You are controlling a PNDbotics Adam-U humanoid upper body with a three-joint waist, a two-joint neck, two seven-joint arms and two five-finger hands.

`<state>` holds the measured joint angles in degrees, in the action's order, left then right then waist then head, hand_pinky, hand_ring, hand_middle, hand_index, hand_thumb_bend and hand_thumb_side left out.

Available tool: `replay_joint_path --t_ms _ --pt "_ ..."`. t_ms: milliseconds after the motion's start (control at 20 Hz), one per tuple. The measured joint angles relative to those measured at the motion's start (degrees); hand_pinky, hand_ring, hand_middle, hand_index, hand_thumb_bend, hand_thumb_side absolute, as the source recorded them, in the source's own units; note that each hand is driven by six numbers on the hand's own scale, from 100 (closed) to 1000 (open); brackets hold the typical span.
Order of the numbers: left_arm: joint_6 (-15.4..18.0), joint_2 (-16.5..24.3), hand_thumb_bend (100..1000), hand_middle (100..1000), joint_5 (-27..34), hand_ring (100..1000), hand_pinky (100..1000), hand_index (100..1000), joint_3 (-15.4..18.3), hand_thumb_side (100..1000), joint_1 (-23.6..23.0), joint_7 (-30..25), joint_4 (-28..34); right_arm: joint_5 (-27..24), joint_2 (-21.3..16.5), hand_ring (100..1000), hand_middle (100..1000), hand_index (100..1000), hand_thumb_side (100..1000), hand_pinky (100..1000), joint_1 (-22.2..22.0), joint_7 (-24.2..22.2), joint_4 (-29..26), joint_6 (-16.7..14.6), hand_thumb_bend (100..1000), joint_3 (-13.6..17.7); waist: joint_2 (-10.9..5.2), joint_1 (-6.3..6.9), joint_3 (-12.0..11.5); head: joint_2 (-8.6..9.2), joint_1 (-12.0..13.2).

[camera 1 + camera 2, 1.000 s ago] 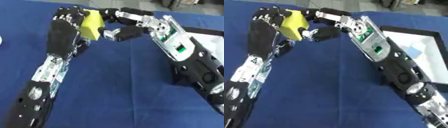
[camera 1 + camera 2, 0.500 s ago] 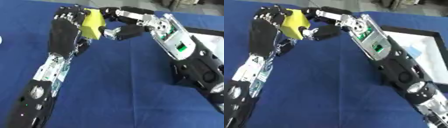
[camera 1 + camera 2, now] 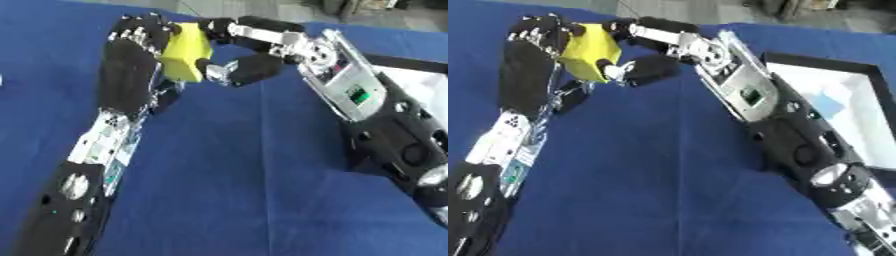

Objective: Pick up the objects with one hand, pass them to the other hand, and then place them into the box on the other side of the table.

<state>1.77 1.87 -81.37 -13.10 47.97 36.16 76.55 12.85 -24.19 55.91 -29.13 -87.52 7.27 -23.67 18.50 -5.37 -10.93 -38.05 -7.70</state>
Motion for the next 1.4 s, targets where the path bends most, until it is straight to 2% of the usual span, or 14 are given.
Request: replay_joint_path --t_ms 500,1400 --pt "1.1 -0.9 546 250 0.5 444 605 184 0.0 100 0.5 1.1 0.2 0.3 0.3 1000 1000 1000 562 1000 0.3 0.3 0.7 -0.4 100 0.0 0.15 -0.01 0.6 0.93 0.1" --pt "2.2 -0.9 603 182 1.3 428 596 168 -0.1 100 0.5 2.8 0.3 1.7 0.8 1000 1000 1000 493 1000 0.4 0.7 1.0 -1.4 100 -0.1 0.30 -0.06 0.6 0.97 0.0"
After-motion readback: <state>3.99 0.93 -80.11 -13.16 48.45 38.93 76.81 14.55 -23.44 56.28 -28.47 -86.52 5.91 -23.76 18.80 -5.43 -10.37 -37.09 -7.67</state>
